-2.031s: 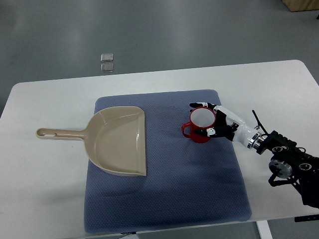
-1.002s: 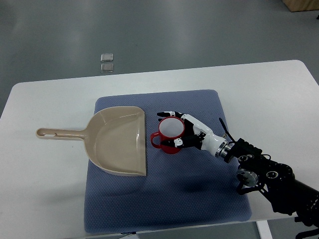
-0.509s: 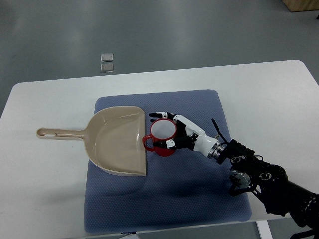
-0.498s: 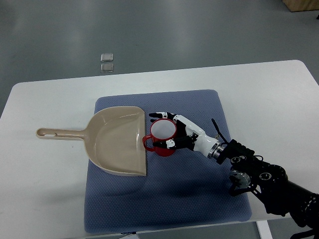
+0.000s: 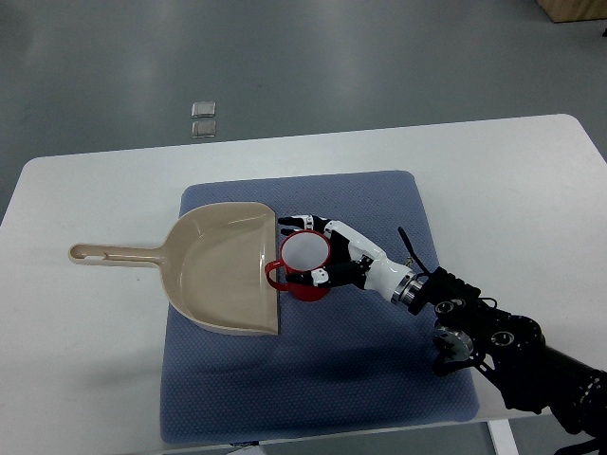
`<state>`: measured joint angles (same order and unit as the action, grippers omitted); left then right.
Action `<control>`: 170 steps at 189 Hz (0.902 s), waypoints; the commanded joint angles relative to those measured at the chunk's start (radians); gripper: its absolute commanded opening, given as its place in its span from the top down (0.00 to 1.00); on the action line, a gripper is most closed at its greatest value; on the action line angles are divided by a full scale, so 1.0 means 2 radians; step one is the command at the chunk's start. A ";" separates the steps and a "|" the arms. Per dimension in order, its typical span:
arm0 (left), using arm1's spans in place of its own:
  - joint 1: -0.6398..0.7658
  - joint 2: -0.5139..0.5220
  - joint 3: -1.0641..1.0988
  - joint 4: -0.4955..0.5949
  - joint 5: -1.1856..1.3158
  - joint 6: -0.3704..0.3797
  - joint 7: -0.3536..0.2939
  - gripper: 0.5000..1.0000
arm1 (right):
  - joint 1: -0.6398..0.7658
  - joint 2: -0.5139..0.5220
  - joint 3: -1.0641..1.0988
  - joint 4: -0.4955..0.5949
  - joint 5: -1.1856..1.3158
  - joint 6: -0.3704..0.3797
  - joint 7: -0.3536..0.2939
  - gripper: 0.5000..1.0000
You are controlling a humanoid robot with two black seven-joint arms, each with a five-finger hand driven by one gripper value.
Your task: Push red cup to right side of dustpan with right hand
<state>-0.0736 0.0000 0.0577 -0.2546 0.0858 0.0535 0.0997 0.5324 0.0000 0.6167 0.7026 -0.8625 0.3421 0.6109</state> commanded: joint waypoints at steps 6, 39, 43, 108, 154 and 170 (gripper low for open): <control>0.000 0.000 0.000 0.000 0.000 0.000 0.000 0.00 | 0.002 0.000 0.000 0.000 0.002 0.005 0.000 0.14; 0.000 0.000 0.000 -0.001 0.001 0.000 0.000 0.00 | 0.007 0.000 0.002 0.002 0.008 0.007 0.000 0.14; 0.000 0.000 0.000 0.000 0.001 0.000 0.000 0.00 | 0.010 0.000 0.002 0.004 0.009 0.007 0.000 0.14; 0.000 0.000 0.001 0.000 0.001 0.000 0.000 0.00 | 0.015 0.000 0.010 0.030 0.010 0.008 0.000 0.13; 0.000 0.000 0.000 -0.001 0.001 0.000 0.000 0.00 | 0.044 -0.029 0.017 0.025 0.136 -0.002 0.000 0.13; 0.000 0.000 0.001 -0.001 0.001 0.000 0.000 0.00 | 0.057 -0.046 0.031 0.023 0.228 -0.007 -0.012 0.13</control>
<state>-0.0736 0.0000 0.0594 -0.2561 0.0875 0.0539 0.0997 0.6153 -0.0526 0.6517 0.7558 -0.6063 0.3397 0.6109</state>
